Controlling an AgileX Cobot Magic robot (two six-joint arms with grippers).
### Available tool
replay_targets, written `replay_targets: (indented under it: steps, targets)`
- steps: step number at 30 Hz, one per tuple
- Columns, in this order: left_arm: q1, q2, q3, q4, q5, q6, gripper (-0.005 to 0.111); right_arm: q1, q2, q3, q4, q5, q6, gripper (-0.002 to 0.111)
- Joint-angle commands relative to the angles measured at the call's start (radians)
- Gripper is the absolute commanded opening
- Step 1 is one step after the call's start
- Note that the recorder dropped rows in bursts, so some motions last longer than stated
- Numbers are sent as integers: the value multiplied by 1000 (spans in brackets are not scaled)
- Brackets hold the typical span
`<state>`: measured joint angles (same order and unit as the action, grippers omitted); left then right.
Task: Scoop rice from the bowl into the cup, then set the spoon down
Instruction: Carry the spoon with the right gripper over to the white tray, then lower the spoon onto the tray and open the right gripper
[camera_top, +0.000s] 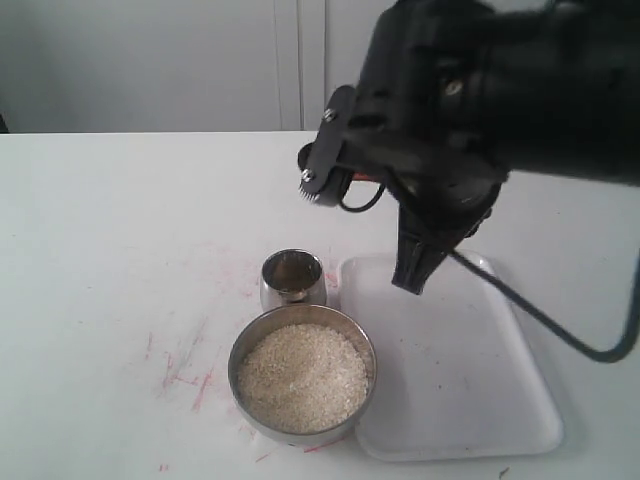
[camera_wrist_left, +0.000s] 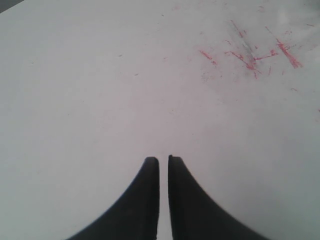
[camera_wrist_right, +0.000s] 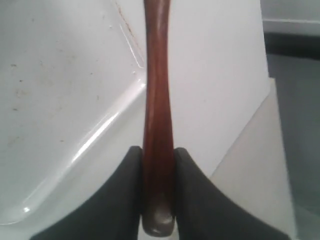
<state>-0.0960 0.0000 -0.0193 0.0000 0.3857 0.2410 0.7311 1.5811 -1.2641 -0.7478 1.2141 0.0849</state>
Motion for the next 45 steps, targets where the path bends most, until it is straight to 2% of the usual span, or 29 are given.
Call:
replay_targets:
  steps: [1, 11, 19, 24, 29, 40, 45]
  targets:
    - [-7, 0, 9, -6, 49, -6, 14, -79, -93, 9, 144, 7, 120, 0]
    - [-7, 0, 9, -6, 49, -6, 14, -192, -191, 32, 341, 7, 296, 0]
    - [-7, 0, 9, -6, 49, -6, 14, -214, -192, 253, 625, 7, 343, 0]
    - [-7, 0, 9, -6, 49, -6, 14, -214, -192, 375, 662, -33, 395, 0]
    - [-7, 0, 9, -6, 49, -6, 14, -214, -192, 428, 681, -63, 419, 0]
    - [-7, 0, 9, -6, 49, -6, 14, -214, -188, 426, 699, -213, 505, 0]
    - [-7, 0, 9, -6, 49, -6, 14, -250, -105, 383, 699, -244, 521, 0]
